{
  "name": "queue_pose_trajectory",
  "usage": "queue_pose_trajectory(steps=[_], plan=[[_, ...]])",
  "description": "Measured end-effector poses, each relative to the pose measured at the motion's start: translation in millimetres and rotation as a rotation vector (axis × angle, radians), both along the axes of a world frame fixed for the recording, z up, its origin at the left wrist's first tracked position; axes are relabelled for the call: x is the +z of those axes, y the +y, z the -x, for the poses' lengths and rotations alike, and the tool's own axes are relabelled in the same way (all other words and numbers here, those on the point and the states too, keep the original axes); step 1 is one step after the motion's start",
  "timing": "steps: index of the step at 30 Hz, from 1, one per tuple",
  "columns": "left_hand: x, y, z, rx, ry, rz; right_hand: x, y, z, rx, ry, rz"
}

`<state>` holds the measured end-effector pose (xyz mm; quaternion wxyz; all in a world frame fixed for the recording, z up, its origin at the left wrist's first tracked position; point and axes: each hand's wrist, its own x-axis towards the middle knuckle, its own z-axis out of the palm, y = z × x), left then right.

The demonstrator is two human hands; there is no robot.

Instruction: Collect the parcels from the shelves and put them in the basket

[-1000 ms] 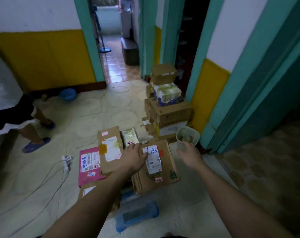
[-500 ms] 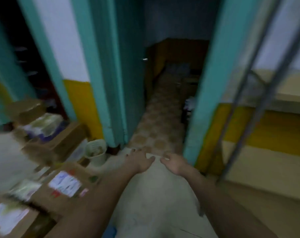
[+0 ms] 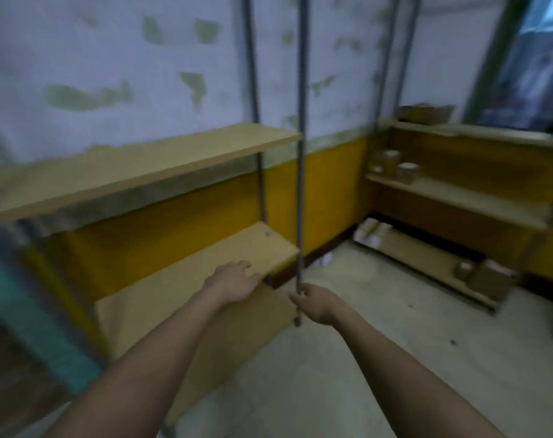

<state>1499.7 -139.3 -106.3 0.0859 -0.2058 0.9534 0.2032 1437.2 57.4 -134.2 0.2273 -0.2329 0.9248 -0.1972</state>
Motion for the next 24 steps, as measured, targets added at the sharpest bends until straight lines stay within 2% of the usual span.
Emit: queue_pose_trajectory(steps=[3,9,15,24], plan=[[7,89,90,-0.158,0.025,0.004,9,90,65,-0.212,-0.004,0.059],[-7,233,230,-0.422,-0.046,0.010,13,235,166,-0.489,0.006,0.070],[-41,332,381,-0.560,-0.065,-0.007,-12,350,275,-0.668,-0.026,0.019],[-93,450,619,-0.704,-0.178,-0.038,-56,466,463,-0.861,-0.121,-0.058]])
